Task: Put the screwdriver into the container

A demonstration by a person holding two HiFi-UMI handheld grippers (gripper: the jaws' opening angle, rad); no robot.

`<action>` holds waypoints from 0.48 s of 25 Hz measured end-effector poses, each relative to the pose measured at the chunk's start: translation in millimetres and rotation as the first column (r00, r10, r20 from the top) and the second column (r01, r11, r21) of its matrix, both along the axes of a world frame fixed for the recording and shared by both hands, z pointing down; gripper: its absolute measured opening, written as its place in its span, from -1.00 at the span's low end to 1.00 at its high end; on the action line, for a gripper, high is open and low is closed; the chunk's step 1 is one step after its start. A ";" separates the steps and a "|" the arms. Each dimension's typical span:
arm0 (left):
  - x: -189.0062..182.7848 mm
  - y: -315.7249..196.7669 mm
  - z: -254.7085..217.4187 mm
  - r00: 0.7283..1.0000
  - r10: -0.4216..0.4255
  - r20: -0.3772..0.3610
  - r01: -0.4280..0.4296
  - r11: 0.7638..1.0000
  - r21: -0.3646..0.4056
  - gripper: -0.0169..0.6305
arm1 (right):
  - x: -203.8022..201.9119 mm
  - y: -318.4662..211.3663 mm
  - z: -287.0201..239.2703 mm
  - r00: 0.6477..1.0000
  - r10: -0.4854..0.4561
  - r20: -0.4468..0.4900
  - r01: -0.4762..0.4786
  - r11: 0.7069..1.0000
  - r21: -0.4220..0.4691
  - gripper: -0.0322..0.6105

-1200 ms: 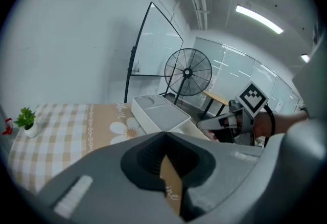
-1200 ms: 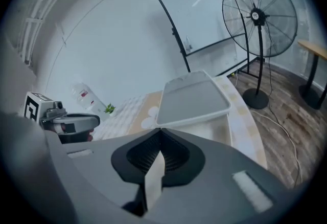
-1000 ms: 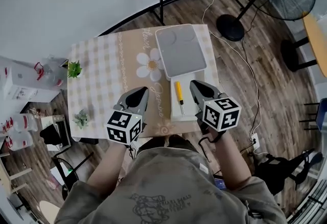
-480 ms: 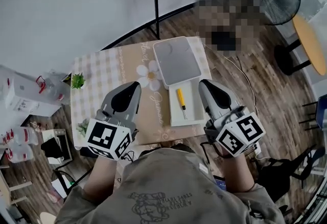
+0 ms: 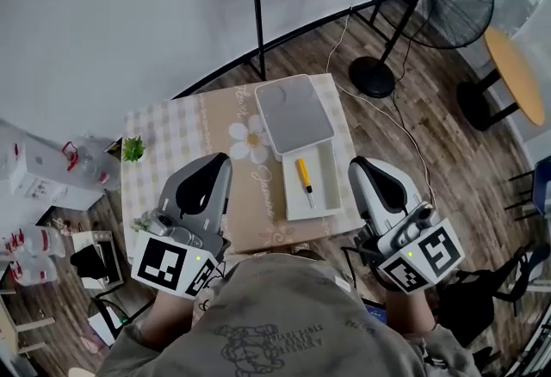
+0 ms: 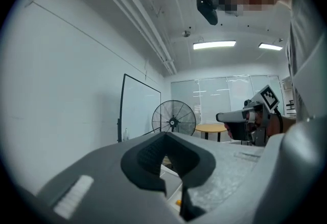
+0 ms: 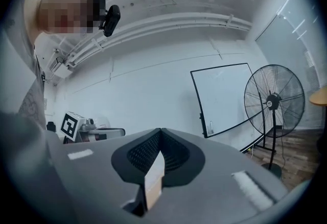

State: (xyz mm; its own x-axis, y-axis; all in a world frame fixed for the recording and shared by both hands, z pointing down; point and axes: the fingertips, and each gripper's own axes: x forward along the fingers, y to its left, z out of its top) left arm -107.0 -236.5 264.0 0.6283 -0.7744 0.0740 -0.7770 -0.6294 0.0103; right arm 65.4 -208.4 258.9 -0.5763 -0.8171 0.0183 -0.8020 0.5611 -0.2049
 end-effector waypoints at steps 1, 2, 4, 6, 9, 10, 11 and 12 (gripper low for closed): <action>1.5 1.6 3.8 1.000 0.003 0.004 -0.003 1.000 -0.007 -0.95 | -0.7 1.6 1.2 1.000 -0.007 0.000 0.007 1.000 -0.003 -0.81; 4.3 3.1 8.9 1.000 0.011 0.009 -0.011 1.000 -0.020 -0.95 | -0.8 2.3 3.6 1.000 -0.010 -0.003 0.010 1.000 -0.010 -0.81; 9.4 6.1 16.8 1.000 0.024 0.019 -0.023 0.999 -0.044 -0.95 | 0.0 1.9 9.7 1.000 -0.010 -0.010 0.010 1.000 -0.028 -0.81; 11.6 8.4 17.9 0.999 0.028 0.021 -0.027 0.998 -0.049 -0.95 | 1.4 1.3 14.4 1.000 -0.008 -0.016 0.007 0.999 -0.045 -0.81; 12.7 8.3 13.6 0.999 0.028 0.022 -0.027 0.999 -0.039 -0.95 | 3.3 0.1 16.5 1.000 -0.005 -0.020 0.004 0.998 -0.060 -0.81; 12.5 7.7 12.3 0.999 0.027 0.025 -0.027 0.999 -0.036 -0.95 | 3.4 -0.5 16.6 1.000 -0.006 -0.018 0.005 0.998 -0.062 -0.81; 11.9 7.0 11.4 0.999 0.026 0.027 -0.025 0.999 -0.033 -0.95 | 3.4 -1.1 16.8 1.000 -0.007 -0.017 0.006 0.998 -0.064 -0.81; 10.9 6.5 10.9 0.999 0.024 0.028 -0.023 0.999 -0.032 -0.95 | 3.2 -1.5 17.2 1.000 -0.008 -0.018 0.007 0.998 -0.066 -0.81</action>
State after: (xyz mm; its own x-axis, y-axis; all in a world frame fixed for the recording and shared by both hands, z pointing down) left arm -96.0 -230.0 274.9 0.6434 -0.7566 0.1167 -0.7624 -0.6470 0.0090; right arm 68.6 -209.9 276.0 -0.5815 -0.8094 0.0826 -0.8018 0.5530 -0.2265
